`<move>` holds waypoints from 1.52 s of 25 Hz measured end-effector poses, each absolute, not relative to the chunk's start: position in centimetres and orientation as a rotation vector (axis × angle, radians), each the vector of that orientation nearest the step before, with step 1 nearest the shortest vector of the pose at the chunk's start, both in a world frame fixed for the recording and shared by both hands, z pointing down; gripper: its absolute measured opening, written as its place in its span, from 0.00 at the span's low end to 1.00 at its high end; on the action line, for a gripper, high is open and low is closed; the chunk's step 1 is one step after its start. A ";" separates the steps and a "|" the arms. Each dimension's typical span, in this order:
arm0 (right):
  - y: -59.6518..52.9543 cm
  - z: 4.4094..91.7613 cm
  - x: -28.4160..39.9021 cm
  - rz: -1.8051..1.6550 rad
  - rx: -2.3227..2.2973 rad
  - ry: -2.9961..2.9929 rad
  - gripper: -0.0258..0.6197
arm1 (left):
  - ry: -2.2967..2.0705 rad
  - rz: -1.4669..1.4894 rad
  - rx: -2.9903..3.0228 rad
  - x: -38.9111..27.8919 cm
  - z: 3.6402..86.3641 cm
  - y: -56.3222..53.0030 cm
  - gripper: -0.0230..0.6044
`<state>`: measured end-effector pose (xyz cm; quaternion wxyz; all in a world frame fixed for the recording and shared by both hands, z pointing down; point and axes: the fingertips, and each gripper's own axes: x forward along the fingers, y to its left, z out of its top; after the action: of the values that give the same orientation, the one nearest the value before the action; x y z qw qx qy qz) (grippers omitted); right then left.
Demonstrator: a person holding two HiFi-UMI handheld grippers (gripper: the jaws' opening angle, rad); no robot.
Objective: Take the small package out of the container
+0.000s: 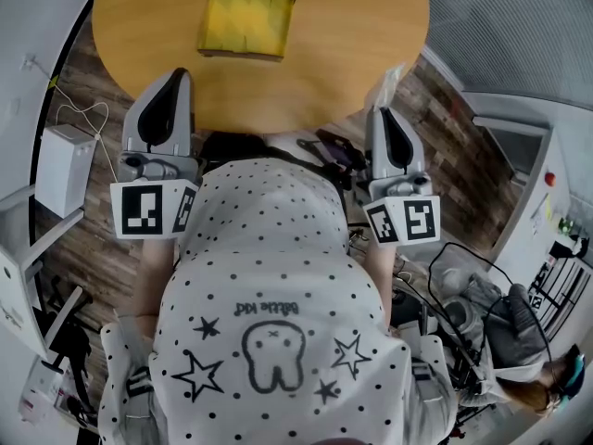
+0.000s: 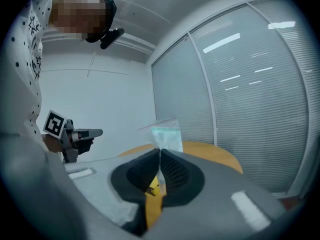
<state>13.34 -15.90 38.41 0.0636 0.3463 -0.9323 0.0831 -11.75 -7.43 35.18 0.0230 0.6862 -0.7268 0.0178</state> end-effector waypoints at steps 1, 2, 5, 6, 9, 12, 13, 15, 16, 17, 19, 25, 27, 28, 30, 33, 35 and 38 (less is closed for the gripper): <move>-15.9 38.4 13.4 0.252 1.046 -2.817 0.06 | -2.251 0.057 2.122 -11.8 35.2 -7.4 0.05; -15.9 38.4 13.3 0.252 1.044 -2.818 0.06 | -2.251 0.059 2.121 -11.8 35.2 -7.3 0.05; -15.8 38.4 13.2 0.250 1.040 -2.819 0.06 | -2.248 0.067 2.123 -11.9 35.3 -7.3 0.05; -15.8 38.4 13.1 0.251 1.040 -2.819 0.06 | -2.247 0.068 2.125 -11.9 35.3 -7.3 0.05; -15.9 38.4 13.0 0.256 1.050 -2.822 0.06 | -2.244 0.066 2.135 -11.8 35.1 -7.6 0.05; -16.0 38.1 13.0 0.262 1.069 -2.821 0.06 | -2.233 0.067 2.148 -11.6 35.1 -7.8 0.05; -16.0 38.1 13.0 0.261 1.072 -2.820 0.06 | -2.229 0.067 2.151 -11.6 35.1 -7.8 0.05; -15.9 38.0 12.9 0.256 1.070 -2.818 0.06 | -2.224 0.064 2.157 -11.5 35.1 -7.9 0.05; -15.9 38.0 12.8 0.253 1.068 -2.818 0.06 | -2.221 0.063 2.159 -11.5 35.1 -7.9 0.05; -15.9 37.9 12.8 0.251 1.067 -2.817 0.06 | -2.219 0.062 2.161 -11.5 35.1 -7.9 0.05; -16.0 37.8 12.8 0.250 1.072 -2.817 0.06 | -2.215 0.062 2.164 -11.5 35.0 -8.0 0.05; -16.0 37.7 12.9 0.250 1.083 -2.813 0.06 | -2.206 0.062 2.178 -11.5 34.8 -8.3 0.05; -16.0 37.7 12.9 0.250 1.084 -2.810 0.06 | -2.201 0.062 2.183 -11.4 34.8 -8.3 0.05; -16.0 37.7 12.9 0.249 1.084 -2.809 0.06 | -2.199 0.061 2.186 -11.4 34.7 -8.4 0.05; -16.0 37.7 12.9 0.244 1.082 -2.808 0.06 | -2.196 0.058 2.192 -11.3 34.7 -8.4 0.05; -16.0 37.6 12.9 0.237 1.079 -2.809 0.06 | -2.194 0.054 2.198 -11.2 34.7 -8.5 0.05; -16.1 37.6 12.9 0.234 1.079 -2.809 0.06 | -2.193 0.054 2.199 -11.2 34.7 -8.5 0.05; -16.1 37.5 12.9 0.231 1.077 -2.809 0.06 | -2.194 0.053 2.195 -11.3 34.8 -8.5 0.05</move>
<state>12.87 -16.12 37.50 0.0621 0.3562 -0.9292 0.0763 -11.27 -8.48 34.78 0.0186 0.7071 -0.7067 0.0172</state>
